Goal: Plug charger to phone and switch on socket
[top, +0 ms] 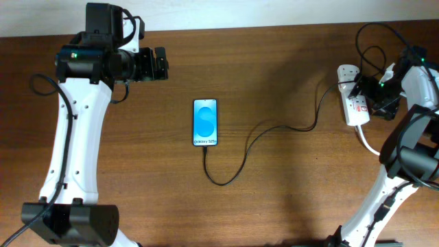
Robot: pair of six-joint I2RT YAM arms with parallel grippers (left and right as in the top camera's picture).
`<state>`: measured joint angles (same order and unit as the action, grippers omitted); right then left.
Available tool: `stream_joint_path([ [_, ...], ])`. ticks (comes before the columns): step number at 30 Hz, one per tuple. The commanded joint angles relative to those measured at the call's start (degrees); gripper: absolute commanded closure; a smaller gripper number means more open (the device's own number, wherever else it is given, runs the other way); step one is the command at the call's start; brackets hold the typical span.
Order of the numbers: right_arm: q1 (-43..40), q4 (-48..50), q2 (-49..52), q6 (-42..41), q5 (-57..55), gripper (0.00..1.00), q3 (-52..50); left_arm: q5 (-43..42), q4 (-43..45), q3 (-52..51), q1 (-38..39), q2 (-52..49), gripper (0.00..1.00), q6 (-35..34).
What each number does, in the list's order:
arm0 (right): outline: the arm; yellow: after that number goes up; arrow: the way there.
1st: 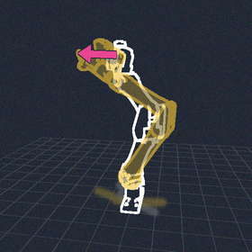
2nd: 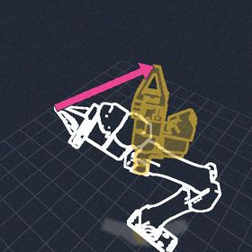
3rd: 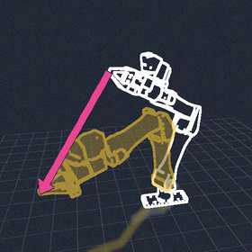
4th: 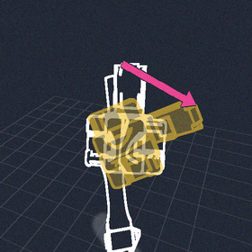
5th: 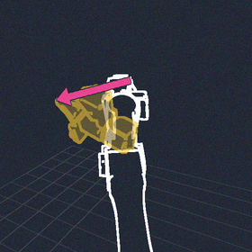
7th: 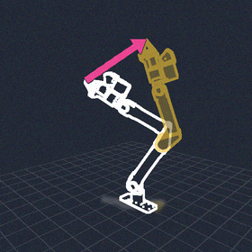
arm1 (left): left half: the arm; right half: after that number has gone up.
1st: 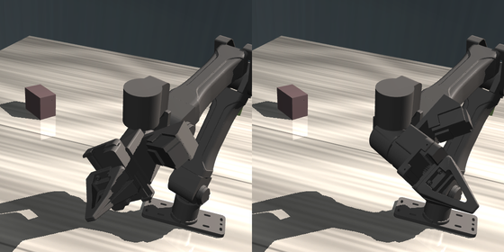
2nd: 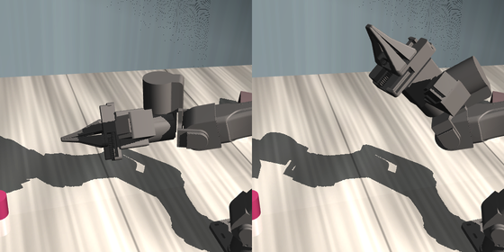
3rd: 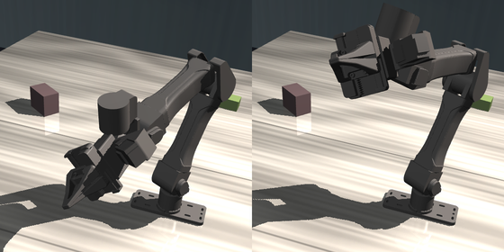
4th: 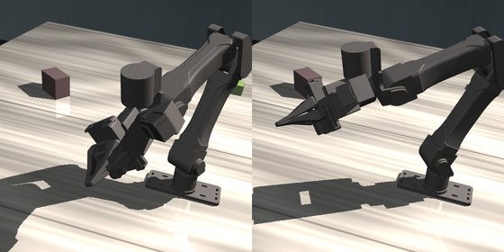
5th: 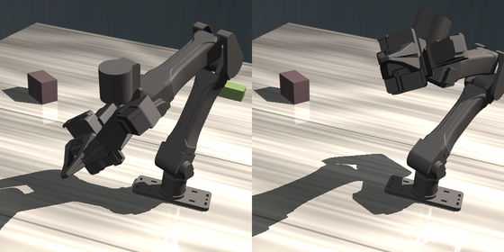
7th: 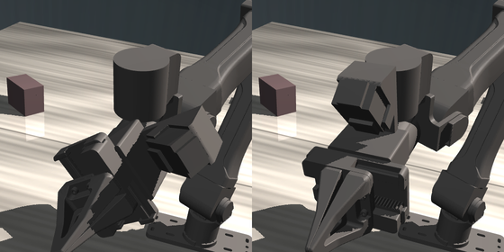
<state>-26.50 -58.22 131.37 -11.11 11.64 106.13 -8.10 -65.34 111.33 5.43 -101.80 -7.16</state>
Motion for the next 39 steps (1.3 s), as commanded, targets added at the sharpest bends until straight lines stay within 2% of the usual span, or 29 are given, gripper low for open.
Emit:
stream_joint_path([
  [1, -3.6, -1.7, -8.6, -1.6, 0.3, 0.02, -0.3, 0.5, 0.0, -0.3, 0.0, -0.1, 0.01, 0.3],
  [5, -7.7, -8.7, -20.1, -1.8, 0.3, 0.02, -0.3, 0.5, 0.0, -0.3, 0.0, -0.1, 0.01, 0.3],
  [13, -7.1, -19.0, -45.4, -1.1, 0.0, 0.02, -2.5, 0.5, 0.0, -0.3, 0.0, -0.1, 0.01, 0.3],
  [21, -2.3, -18.1, -72.3, -3.1, 1.5, 0.02, -27.4, 0.5, 0.0, -0.3, 0.0, -0.1, 0.01, 0.3],
  [24, -2.3, -18.3, -78.1, -4.2, 1.9, 0.02, -35.6, 0.5, 0.0, -0.3, 0.0, -0.1, 0.01, 0.3],
  [26, -2.3, -22.2, -78.9, -7.6, 3.0, 0.02, -37.9, 0.5, 0.0, -0.3, 0.0, -0.1, 0.01, 0.3],
  [29, -2.3, -29.1, -77.1, -8.0, 6.6, 0.02, -38.0, 0.4, 0.0, -0.3, 0.0, -0.1, 0.01, 0.3],
  [35, -2.3, -29.1, -72.4, -7.8, 3.4, 0.02, -38.0, 0.5, 0.0, -0.3, 0.0, -0.1, 0.01, 0.3],
  [39, -1.9, -29.3, -71.8, -4.5, 8.0, 0.02, -38.0, 0.5, 0.0, -0.3, 0.0, -0.1, 0.01, 0.3],
])
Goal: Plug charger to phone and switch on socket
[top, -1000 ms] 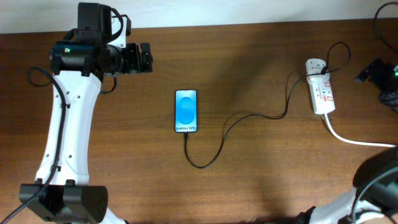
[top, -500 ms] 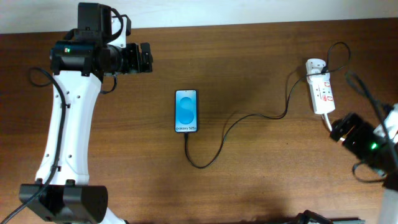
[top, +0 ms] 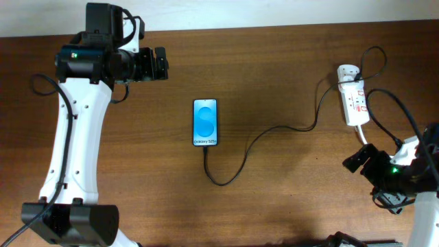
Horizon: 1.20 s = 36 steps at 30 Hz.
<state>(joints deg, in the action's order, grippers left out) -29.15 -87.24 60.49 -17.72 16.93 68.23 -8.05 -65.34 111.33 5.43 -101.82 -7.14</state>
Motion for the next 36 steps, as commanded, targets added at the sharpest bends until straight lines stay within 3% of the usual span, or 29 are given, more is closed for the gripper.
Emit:
stream_joint_path([
  [1, 1.9, -0.3, -1.7, 2.0, 2.9, 0.02, -0.1, 0.4, 0.0, -0.3, 0.0, 0.0, 0.01, 0.3],
  [9, 22.6, 5.4, -12.9, 2.0, 2.8, 0.02, -0.1, 0.4, 0.0, -0.3, 0.0, 0.0, 0.01, 0.3],
  [20, 28.7, 11.3, -18.1, 2.9, 1.2, 0.02, -2.4, 0.4, 0.0, -0.3, 0.0, 0.0, 0.01, 0.3],
  [23, 32.5, 20.0, -24.4, 2.9, -2.3, 0.02, -9.3, 0.4, 0.0, -0.3, 0.0, 0.0, 0.01, 0.3],
  [32, 32.5, 49.9, -49.3, 4.6, -4.1, 0.02, -39.7, 0.4, 0.0, -0.3, 0.0, 0.0, 0.01, 0.3],
  [36, 32.5, 61.7, -54.2, 12.0, -4.2, 0.02, -47.8, 0.4, 0.0, -0.3, 0.0, 0.0, 0.01, 0.3],
])
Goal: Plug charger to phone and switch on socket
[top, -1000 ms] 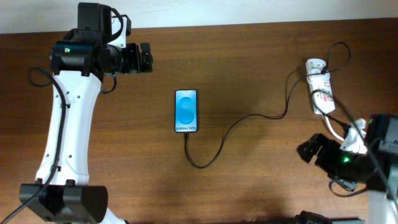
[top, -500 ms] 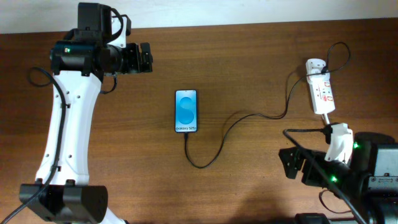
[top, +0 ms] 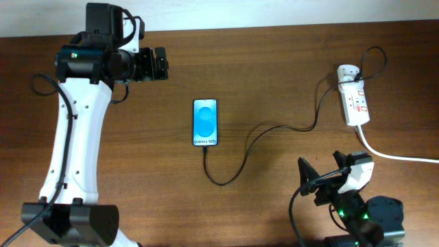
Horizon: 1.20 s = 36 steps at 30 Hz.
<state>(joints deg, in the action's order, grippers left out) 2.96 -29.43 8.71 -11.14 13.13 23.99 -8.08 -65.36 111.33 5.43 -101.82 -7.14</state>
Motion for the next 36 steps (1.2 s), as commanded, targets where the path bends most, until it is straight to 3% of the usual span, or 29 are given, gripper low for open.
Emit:
stream_joint_path([
  [1, 0.3, 5.5, -3.3, 6.1, -0.8, 0.02, -4.8, 0.4, 0.0, -0.3, 0.0, 0.0, 0.01, 0.3],
  [5, 0.3, 14.2, -8.5, 6.0, -4.4, 0.02, -11.5, 0.4, 0.0, -0.3, 0.0, 0.0, 0.01, 0.3],
  [13, 0.4, 34.1, -8.5, 6.0, -7.8, 0.02, -23.7, 0.4, 0.0, -0.3, 0.0, 0.0, 0.01, 0.3],
  [20, 0.4, 25.1, -8.5, 6.4, -9.4, 0.02, -23.7, 0.4, 0.0, -0.3, 0.0, 0.0, 0.01, 0.3],
  [36, -0.1, 24.8, -8.5, 6.4, -11.3, 0.02, -23.7, 0.4, 0.0, -0.3, 0.0, 0.0, 0.01, 0.3],
])
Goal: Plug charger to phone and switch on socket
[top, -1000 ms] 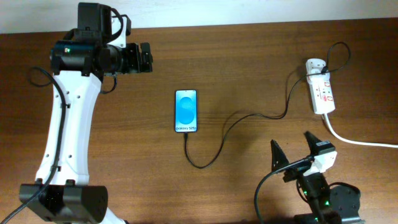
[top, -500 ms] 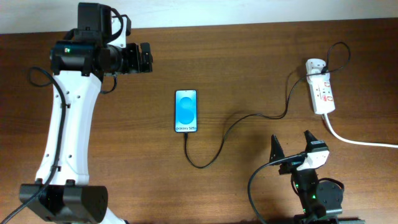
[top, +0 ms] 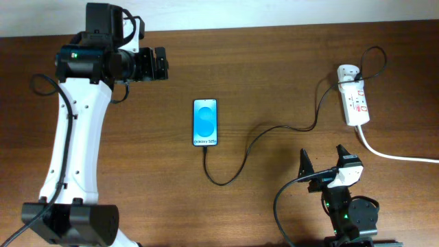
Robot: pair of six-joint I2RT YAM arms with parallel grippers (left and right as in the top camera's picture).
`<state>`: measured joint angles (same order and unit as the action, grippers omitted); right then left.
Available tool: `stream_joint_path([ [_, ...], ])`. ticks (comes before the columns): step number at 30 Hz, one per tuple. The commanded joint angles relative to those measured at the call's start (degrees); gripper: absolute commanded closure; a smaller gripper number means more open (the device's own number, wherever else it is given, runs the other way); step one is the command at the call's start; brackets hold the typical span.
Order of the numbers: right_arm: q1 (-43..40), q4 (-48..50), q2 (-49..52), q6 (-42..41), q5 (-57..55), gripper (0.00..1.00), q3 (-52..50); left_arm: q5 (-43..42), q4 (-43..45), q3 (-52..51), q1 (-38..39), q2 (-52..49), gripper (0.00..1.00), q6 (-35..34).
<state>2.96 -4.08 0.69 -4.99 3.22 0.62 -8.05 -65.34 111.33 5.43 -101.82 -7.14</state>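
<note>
The phone (top: 205, 123) lies face up mid-table with its screen lit blue. A black charger cable (top: 236, 165) is plugged into its near end and loops right to the white socket strip (top: 354, 103) at the far right, where the charger (top: 348, 71) sits in the strip. My right gripper (top: 322, 165) is folded back at the near edge, open and holding nothing, well short of the strip. My left gripper (top: 162, 64) hovers at the back left, open and apart from the phone.
The strip's white mains lead (top: 398, 156) runs off the right edge. The left arm's white links (top: 72, 137) span the left side of the table. Bare wood lies between the phone and the right arm.
The right arm has folded slightly further in at the near edge, its gripper now more upright. Phone, cable, strip and left arm are where they were.
The right gripper was first at the socket strip, on its switch end. Then it was off the strip and near the right edge, later folded down at the near edge, where it stays. The phone stayed lit with the cable in it, and the left arm never moved.
</note>
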Motion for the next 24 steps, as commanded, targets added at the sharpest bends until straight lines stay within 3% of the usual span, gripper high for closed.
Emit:
stream_joint_path([
  [1, -0.5, -0.5, -0.5, 0.3, -1.3, 0.02, -0.3, 0.4, 0.0, -0.3, 0.0, 0.0, 0.01, 0.3],
  [24, -0.8, -0.4, -0.5, 0.3, -0.8, 0.02, -0.3, 0.4, 0.0, -0.3, 0.0, 0.0, 0.01, 0.3],
])
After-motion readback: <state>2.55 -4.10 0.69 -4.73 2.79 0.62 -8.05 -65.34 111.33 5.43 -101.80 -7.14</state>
